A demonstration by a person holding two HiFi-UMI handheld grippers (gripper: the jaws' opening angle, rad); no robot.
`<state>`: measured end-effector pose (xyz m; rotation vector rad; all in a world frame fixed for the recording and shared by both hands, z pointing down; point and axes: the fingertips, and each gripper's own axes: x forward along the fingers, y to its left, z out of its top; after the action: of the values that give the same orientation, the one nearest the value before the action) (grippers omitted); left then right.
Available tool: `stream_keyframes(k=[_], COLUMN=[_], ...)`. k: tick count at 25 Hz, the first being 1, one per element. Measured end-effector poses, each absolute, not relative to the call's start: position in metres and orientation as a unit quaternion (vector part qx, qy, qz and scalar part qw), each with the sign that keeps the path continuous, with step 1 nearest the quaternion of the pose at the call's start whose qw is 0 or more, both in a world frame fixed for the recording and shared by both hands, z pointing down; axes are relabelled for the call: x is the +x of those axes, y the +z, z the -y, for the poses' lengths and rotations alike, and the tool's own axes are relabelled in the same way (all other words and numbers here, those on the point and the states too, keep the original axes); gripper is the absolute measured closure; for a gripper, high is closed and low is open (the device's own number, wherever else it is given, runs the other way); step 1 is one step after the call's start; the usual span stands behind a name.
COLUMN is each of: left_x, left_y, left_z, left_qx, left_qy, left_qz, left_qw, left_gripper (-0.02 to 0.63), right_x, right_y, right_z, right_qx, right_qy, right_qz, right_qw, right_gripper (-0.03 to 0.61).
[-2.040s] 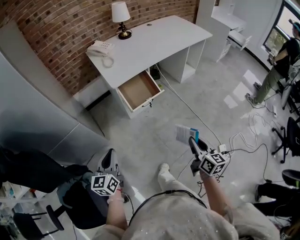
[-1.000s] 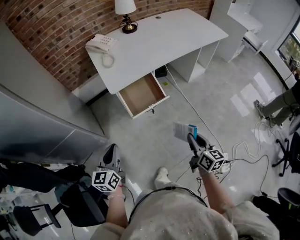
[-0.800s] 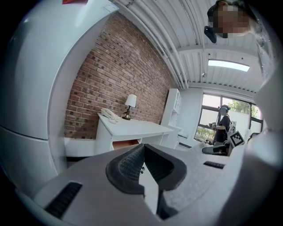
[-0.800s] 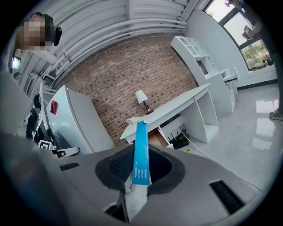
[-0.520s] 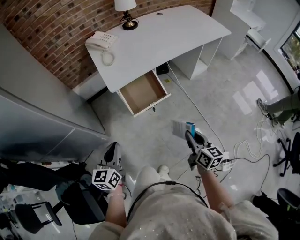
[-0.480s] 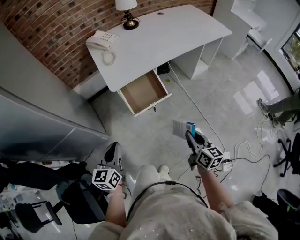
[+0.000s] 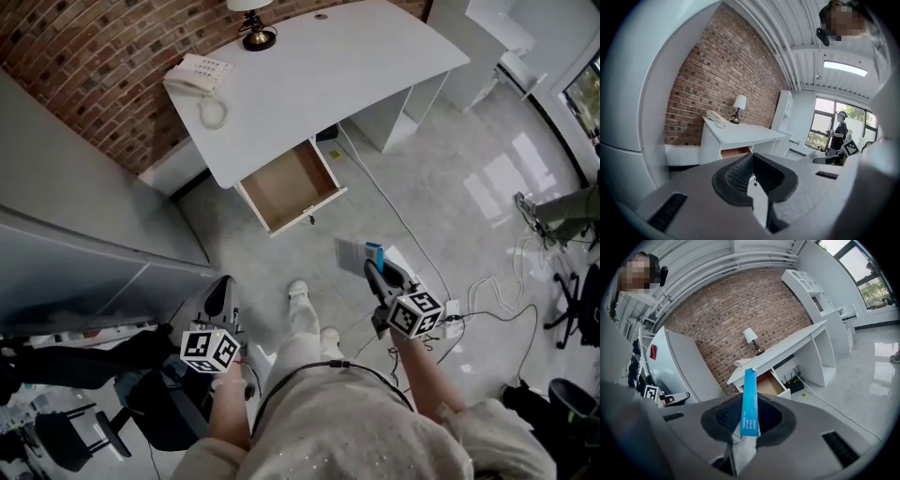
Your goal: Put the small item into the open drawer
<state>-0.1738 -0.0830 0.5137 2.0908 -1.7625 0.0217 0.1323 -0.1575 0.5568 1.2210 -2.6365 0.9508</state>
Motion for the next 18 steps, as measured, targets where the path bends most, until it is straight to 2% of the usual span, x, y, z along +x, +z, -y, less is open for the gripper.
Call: stream_keyframes(k=[18], left_x=[-0.209], left_y=[0.562], left_z=[0.156], left_qx=[0.744], left_qy=[0.008], left_qz=[0.618], left_qw=[0.256], left_gripper=[0.607], right_x=[0.048], right_y=[0.582], right_z=[0.238], right_qx=[0.367], right_qy=[0.337], right_qz=[0.865], right_qw=[0.062], right_gripper=[0.502])
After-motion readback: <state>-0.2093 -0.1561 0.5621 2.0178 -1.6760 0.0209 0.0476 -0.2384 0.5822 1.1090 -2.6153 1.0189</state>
